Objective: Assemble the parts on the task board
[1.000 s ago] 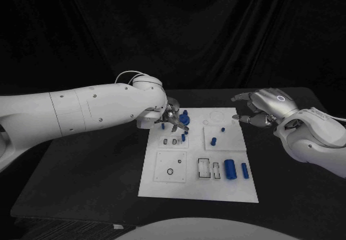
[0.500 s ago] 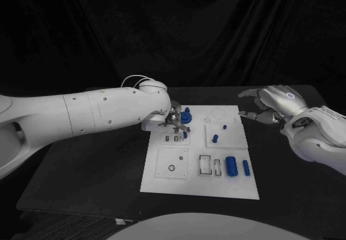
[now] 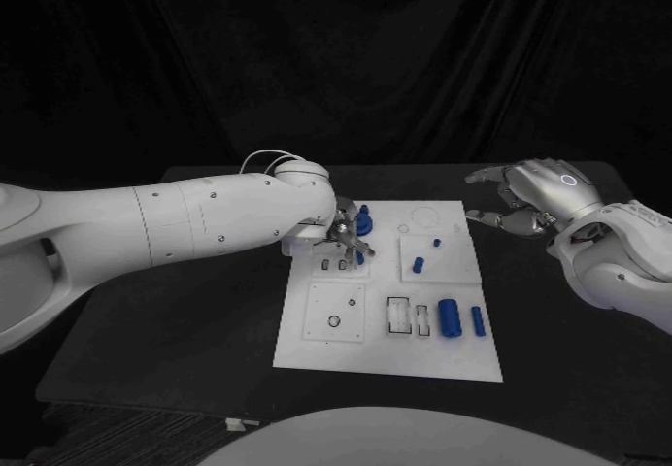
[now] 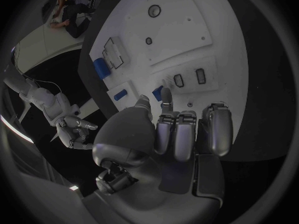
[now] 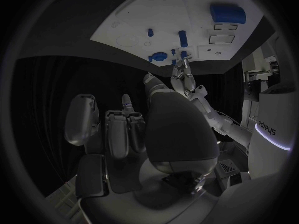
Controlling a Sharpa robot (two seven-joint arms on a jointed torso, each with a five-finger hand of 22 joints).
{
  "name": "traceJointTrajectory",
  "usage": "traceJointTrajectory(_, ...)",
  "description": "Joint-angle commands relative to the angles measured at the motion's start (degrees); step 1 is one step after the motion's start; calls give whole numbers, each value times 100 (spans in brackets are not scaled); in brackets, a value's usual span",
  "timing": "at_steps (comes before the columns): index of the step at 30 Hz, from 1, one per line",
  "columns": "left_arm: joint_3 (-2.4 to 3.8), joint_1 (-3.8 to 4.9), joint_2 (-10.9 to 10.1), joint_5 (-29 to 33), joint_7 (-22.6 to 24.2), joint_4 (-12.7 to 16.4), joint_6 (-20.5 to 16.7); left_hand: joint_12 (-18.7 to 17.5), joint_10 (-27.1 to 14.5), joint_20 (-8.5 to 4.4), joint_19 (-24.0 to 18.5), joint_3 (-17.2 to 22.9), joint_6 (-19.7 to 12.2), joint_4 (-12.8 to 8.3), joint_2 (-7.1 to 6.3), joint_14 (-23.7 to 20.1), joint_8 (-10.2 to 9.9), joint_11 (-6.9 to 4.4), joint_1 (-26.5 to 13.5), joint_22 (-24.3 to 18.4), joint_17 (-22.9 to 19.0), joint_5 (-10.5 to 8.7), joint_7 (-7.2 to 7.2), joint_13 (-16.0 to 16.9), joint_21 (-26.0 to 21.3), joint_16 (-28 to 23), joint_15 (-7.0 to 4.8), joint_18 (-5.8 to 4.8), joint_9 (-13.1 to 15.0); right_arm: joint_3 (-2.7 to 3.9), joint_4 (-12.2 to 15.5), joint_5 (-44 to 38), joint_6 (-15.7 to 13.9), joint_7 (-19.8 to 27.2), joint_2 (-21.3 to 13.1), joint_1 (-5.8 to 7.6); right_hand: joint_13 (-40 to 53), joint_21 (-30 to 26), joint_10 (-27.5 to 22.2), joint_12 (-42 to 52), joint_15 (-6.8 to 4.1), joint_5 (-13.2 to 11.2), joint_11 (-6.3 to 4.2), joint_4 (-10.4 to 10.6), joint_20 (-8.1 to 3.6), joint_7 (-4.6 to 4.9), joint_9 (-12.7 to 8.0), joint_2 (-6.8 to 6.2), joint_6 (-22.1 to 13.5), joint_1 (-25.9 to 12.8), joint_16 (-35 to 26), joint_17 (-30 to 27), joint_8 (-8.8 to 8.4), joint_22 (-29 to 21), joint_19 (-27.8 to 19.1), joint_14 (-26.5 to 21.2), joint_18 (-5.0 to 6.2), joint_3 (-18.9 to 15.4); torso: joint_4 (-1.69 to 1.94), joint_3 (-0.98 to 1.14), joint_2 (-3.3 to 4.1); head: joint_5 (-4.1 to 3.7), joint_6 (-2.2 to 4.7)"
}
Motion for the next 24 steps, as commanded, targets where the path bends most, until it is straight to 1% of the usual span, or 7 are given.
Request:
traceJointTrajectory(1,5,-27,28,-4,145,-23,-125,15,609,6,-32,49,32,-3,3,605,-54,-3,57,301,1508,34,16,1500,-35,15,-14,-19,10,3,-9,-18,-120,-123,-2,-13,1507,24,596,15,28,-35,22,-23,14,16,-7,33,42,13,-32,1346,35,975,40,558,50,-16,2,6,-12,-27,-20)
traceJointTrajectory(3,5,-45,38,-4,147,-48,-146,15,609,9,-39,70,42,-16,-2,605,-112,0,71,297,1508,61,21,1500,-43,15,-11,-17,12,3,-12,-18,-115,-124,-4,-13,1507,22,596,15,28,-37,22,-22,14,16,-8,34,43,12,-34,1344,35,975,40,557,51,-16,10,8,-15,-51,-27)
traceJointTrajectory(7,6,-78,70,-4,143,-114,-190,15,609,11,-25,90,61,-38,-12,605,-157,1,92,312,1508,91,20,1500,-41,15,-10,-21,17,3,-22,-14,-102,-130,-6,-13,1507,22,596,15,28,-37,22,-22,14,16,-8,34,43,12,-34,1344,35,975,40,557,51,-16,10,15,-24,-54,-54)
traceJointTrajectory(12,6,-112,92,-4,109,-166,-181,15,609,11,-10,113,104,-63,-26,605,-197,-4,114,327,1508,118,15,1500,-39,15,-13,-23,28,3,-34,12,-95,-126,9,-13,1507,25,596,15,27,-40,22,-19,14,16,-9,35,46,7,-34,1344,34,975,41,557,50,-18,-10,11,-31,-35,-59)
traceJointTrajectory(15,6,-130,101,-4,101,-185,-178,15,609,11,-9,135,122,-85,-30,605,-231,-7,135,327,1508,139,11,1500,-42,15,-16,-22,36,3,-34,20,-89,-126,10,-13,1507,28,596,15,27,-44,22,-15,13,16,-10,37,51,3,-37,1341,35,976,43,557,50,-19,-8,14,-37,-36,-59)
traceJointTrajectory(18,6,-140,108,-4,93,-199,-171,15,609,6,-7,200,161,-152,-45,605,-322,-15,202,329,1508,221,0,1500,-52,15,-23,-20,61,3,-38,29,-85,-125,15,-13,1507,28,596,15,27,-44,22,-15,13,16,-10,37,51,3,-37,1341,35,976,43,557,50,-19,-18,19,-42,-36,-59)
traceJointTrajectory(24,6,-151,128,-4,110,-234,-168,15,609,0,-12,274,193,-213,-48,605,-411,-24,260,325,1508,338,-10,1500,-67,15,-31,-18,93,3,-47,97,-54,-121,28,-14,1507,29,596,15,26,-46,22,-13,13,17,-11,39,56,-1,-41,1339,35,976,43,556,50,-20,-23,22,-46,-40,-59)
